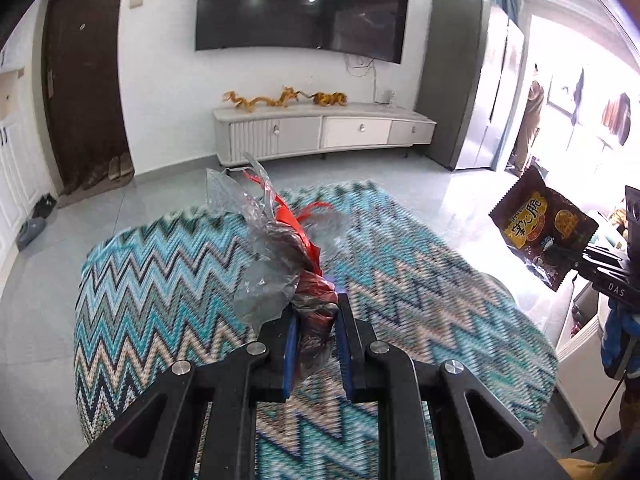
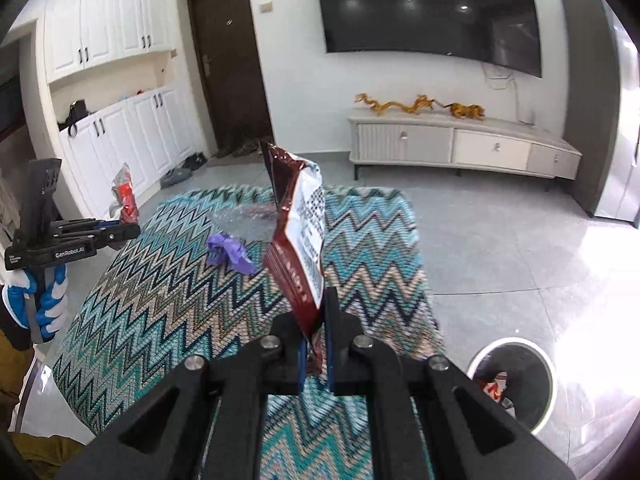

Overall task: Collect trash
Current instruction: 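Lift both held items and carry them over the trash bin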

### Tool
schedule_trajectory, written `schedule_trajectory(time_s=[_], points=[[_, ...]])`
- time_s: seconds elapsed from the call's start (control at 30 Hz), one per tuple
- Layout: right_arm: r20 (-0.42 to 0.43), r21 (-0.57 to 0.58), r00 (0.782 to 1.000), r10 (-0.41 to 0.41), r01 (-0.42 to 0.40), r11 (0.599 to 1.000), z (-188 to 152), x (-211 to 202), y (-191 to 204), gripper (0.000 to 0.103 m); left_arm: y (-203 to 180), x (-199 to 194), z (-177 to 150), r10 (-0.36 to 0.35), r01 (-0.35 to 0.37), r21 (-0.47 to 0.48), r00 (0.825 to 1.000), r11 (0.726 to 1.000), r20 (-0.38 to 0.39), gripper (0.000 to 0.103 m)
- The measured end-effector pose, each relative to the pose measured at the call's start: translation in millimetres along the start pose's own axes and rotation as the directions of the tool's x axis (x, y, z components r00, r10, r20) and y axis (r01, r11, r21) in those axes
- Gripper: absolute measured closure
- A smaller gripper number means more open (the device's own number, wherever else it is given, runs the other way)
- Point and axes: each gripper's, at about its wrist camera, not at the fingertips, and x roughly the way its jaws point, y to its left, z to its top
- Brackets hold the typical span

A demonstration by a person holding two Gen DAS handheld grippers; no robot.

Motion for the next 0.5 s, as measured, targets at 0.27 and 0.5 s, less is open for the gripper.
schedule_trajectory(time_s=[0.27, 0.5], points=[[0.03, 0.14, 0.99, -0.136, 0.13, 0.982, -29.8, -52.3, -79.0, 0.097, -117.8, 24.4, 44.9, -0.136, 0.139, 0.133, 0.99, 0.981, -0.034, 0.086], [-0.029, 0.315, 0.97, -0.24, 0.237, 0.919, -81.9, -53.3, -179.6, 0.097, -247.4, 105.6, 65.5, -0.249, 0.289, 0.25, 0.952, 0.924, -0.181, 0.086]])
